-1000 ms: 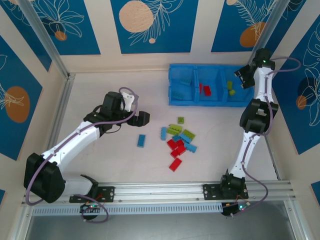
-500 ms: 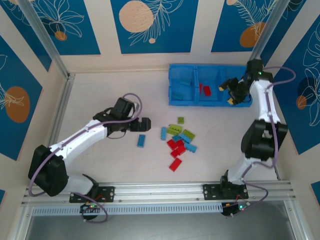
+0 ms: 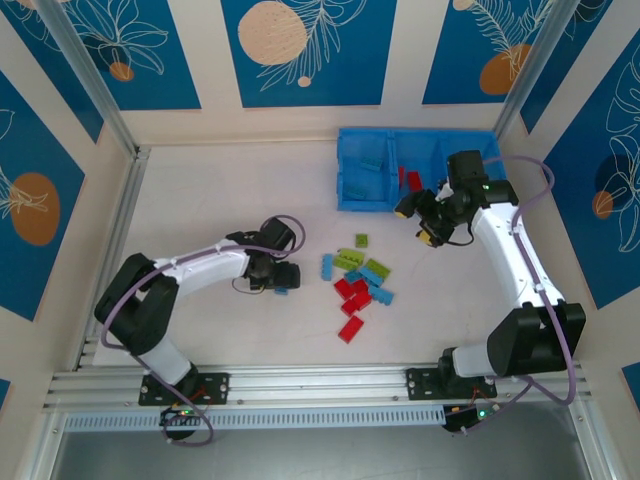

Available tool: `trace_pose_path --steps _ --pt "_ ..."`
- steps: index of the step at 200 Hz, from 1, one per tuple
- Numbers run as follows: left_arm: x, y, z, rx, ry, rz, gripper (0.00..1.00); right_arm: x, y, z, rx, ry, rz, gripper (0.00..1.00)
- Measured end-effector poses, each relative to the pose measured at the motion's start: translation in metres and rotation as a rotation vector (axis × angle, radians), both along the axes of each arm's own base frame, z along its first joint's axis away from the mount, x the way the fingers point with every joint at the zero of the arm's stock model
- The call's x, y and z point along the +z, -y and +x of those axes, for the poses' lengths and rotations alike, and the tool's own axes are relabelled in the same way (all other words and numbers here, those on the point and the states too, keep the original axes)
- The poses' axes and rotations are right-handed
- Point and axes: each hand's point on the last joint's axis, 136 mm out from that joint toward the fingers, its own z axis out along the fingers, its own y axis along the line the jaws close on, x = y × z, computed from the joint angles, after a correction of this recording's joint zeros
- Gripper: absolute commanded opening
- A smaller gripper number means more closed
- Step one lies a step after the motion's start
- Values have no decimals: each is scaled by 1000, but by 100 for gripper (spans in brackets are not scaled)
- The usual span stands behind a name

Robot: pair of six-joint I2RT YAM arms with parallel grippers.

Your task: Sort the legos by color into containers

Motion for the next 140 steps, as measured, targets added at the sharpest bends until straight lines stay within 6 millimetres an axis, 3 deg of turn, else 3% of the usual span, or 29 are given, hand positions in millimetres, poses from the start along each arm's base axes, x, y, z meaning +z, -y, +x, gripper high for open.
trace_pose_path --steps 26,50,82,104,131,140 --pt "-16 -3 2 -7 -25 50 41 -1 -8 -4 20 -14 1 71" --pt "-13 -2 7 -18 -15 63 26 2 -8 -3 18 -9 0 71" --pt "3 12 19 -43 20 35 23 9 -8 -2 18 3 0 71" --pt "52 46 46 -95 116 -54 24 11 -10 -3 25 7 0 71" --pt "156 112 100 -186 366 -224 24 16 -12 -6 27 22 4 71" --pt "181 130 118 -210 440 -261 23 17 -12 -6 26 26 5 71"
